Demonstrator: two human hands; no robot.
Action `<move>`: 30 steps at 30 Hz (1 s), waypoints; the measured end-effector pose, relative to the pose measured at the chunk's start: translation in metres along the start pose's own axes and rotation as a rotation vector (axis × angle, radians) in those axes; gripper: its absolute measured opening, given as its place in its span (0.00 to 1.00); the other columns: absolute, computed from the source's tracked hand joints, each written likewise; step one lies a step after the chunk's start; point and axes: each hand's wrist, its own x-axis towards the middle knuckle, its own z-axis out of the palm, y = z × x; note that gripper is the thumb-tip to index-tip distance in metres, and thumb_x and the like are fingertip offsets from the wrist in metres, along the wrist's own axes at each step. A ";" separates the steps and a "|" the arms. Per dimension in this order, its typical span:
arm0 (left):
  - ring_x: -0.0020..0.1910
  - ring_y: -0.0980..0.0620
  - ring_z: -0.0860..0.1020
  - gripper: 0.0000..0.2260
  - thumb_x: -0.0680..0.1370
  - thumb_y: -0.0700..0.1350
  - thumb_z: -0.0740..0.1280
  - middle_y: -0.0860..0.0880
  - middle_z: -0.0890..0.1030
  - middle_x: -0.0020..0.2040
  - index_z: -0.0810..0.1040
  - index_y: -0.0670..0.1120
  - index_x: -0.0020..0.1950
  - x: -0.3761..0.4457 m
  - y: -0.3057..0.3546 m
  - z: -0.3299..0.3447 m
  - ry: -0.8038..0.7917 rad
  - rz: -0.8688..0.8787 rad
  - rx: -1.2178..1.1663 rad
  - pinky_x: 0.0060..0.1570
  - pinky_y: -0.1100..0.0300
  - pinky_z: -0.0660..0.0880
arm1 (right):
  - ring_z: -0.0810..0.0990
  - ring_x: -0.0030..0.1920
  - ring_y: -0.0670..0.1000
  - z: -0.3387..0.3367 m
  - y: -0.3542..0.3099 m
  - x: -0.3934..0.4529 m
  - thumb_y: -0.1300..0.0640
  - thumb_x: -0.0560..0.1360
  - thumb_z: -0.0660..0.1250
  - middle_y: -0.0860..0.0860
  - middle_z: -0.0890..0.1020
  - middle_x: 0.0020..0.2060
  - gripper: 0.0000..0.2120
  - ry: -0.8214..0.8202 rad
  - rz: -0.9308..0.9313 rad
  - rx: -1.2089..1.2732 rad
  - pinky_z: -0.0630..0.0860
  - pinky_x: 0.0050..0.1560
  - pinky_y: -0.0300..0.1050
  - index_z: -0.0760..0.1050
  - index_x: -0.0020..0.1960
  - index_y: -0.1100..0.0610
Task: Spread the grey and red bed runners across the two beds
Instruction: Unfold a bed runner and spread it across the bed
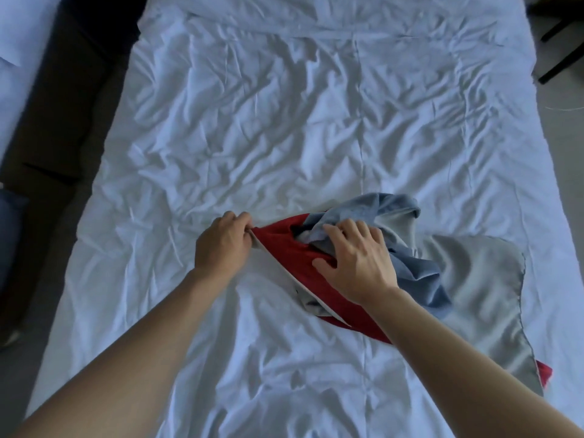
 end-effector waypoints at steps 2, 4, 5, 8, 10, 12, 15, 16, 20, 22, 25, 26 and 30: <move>0.45 0.47 0.75 0.02 0.79 0.44 0.64 0.51 0.74 0.45 0.76 0.50 0.50 -0.002 -0.010 0.001 -0.032 -0.028 0.018 0.33 0.56 0.69 | 0.74 0.55 0.55 0.001 -0.001 0.006 0.39 0.72 0.66 0.50 0.76 0.55 0.25 0.012 0.035 -0.010 0.68 0.61 0.53 0.75 0.63 0.52; 0.47 0.47 0.75 0.04 0.78 0.42 0.64 0.50 0.74 0.47 0.76 0.50 0.52 -0.005 -0.011 0.004 -0.086 -0.015 0.034 0.35 0.55 0.70 | 0.74 0.54 0.54 0.004 -0.004 0.009 0.38 0.72 0.66 0.50 0.76 0.54 0.24 -0.014 0.043 -0.018 0.68 0.60 0.52 0.76 0.61 0.52; 0.49 0.47 0.75 0.06 0.78 0.41 0.64 0.50 0.74 0.48 0.76 0.50 0.53 -0.006 -0.008 0.006 -0.108 0.003 0.021 0.36 0.55 0.70 | 0.74 0.54 0.54 0.006 -0.006 0.010 0.38 0.72 0.65 0.50 0.76 0.54 0.24 -0.037 0.040 -0.019 0.68 0.61 0.52 0.77 0.60 0.52; 0.53 0.47 0.73 0.14 0.74 0.38 0.66 0.49 0.74 0.55 0.76 0.49 0.59 -0.010 0.011 0.008 -0.131 0.151 -0.037 0.43 0.53 0.73 | 0.73 0.53 0.53 0.014 -0.018 0.009 0.37 0.73 0.63 0.48 0.77 0.51 0.22 -0.079 0.001 -0.023 0.68 0.60 0.50 0.77 0.58 0.51; 0.55 0.47 0.73 0.18 0.72 0.39 0.67 0.49 0.73 0.58 0.75 0.49 0.61 -0.014 0.027 0.012 -0.162 0.306 -0.036 0.50 0.52 0.73 | 0.74 0.51 0.53 0.020 -0.025 0.008 0.39 0.73 0.63 0.48 0.78 0.47 0.19 -0.078 -0.027 -0.006 0.68 0.59 0.50 0.79 0.55 0.50; 0.56 0.47 0.73 0.16 0.71 0.43 0.67 0.50 0.73 0.57 0.74 0.50 0.59 -0.017 0.040 0.021 -0.206 0.389 0.027 0.52 0.55 0.69 | 0.75 0.49 0.53 0.024 -0.032 0.008 0.41 0.73 0.64 0.48 0.78 0.45 0.16 -0.084 -0.058 -0.010 0.69 0.57 0.49 0.79 0.52 0.51; 0.55 0.47 0.73 0.10 0.75 0.47 0.66 0.51 0.74 0.53 0.73 0.50 0.55 -0.016 0.042 0.033 -0.225 0.273 0.068 0.50 0.54 0.70 | 0.76 0.47 0.54 0.033 -0.040 0.007 0.44 0.74 0.66 0.49 0.79 0.43 0.13 -0.076 -0.075 -0.016 0.69 0.55 0.49 0.79 0.49 0.53; 0.54 0.47 0.73 0.05 0.77 0.45 0.64 0.51 0.74 0.51 0.72 0.50 0.52 -0.015 0.038 0.036 -0.230 0.216 0.069 0.46 0.53 0.71 | 0.76 0.48 0.54 0.035 -0.042 0.007 0.45 0.74 0.66 0.50 0.79 0.44 0.12 -0.053 -0.062 -0.011 0.69 0.55 0.49 0.79 0.49 0.53; 0.46 0.46 0.74 0.06 0.79 0.39 0.60 0.51 0.71 0.40 0.67 0.49 0.45 -0.025 0.014 0.046 -0.265 0.138 0.090 0.39 0.54 0.69 | 0.74 0.60 0.56 0.034 -0.044 0.021 0.50 0.72 0.67 0.53 0.78 0.56 0.18 0.078 -0.031 -0.020 0.66 0.66 0.52 0.77 0.60 0.56; 0.44 0.47 0.74 0.04 0.80 0.41 0.60 0.50 0.74 0.41 0.70 0.49 0.46 -0.036 -0.001 0.046 -0.270 0.118 0.067 0.40 0.54 0.71 | 0.71 0.66 0.57 0.034 -0.044 0.034 0.49 0.72 0.68 0.53 0.76 0.62 0.26 0.002 -0.048 -0.079 0.60 0.73 0.57 0.73 0.68 0.55; 0.44 0.49 0.75 0.04 0.81 0.45 0.58 0.51 0.76 0.44 0.72 0.48 0.50 -0.045 -0.018 0.046 -0.236 0.105 -0.010 0.41 0.55 0.73 | 0.72 0.64 0.56 0.038 -0.045 0.045 0.52 0.74 0.65 0.51 0.79 0.58 0.21 -0.212 -0.013 -0.222 0.49 0.77 0.60 0.72 0.66 0.52; 0.44 0.50 0.75 0.04 0.81 0.46 0.59 0.51 0.76 0.45 0.73 0.48 0.51 -0.044 -0.020 0.046 -0.217 0.092 -0.042 0.40 0.56 0.73 | 0.73 0.62 0.56 0.038 -0.045 0.045 0.54 0.75 0.63 0.50 0.80 0.53 0.15 -0.254 0.009 -0.256 0.48 0.77 0.59 0.74 0.61 0.51; 0.49 0.50 0.76 0.09 0.81 0.50 0.61 0.52 0.77 0.51 0.74 0.48 0.57 -0.022 -0.011 0.040 -0.169 0.044 -0.184 0.41 0.57 0.72 | 0.75 0.58 0.54 0.034 -0.046 0.031 0.56 0.75 0.62 0.47 0.81 0.44 0.07 -0.306 0.045 -0.261 0.51 0.77 0.55 0.78 0.48 0.49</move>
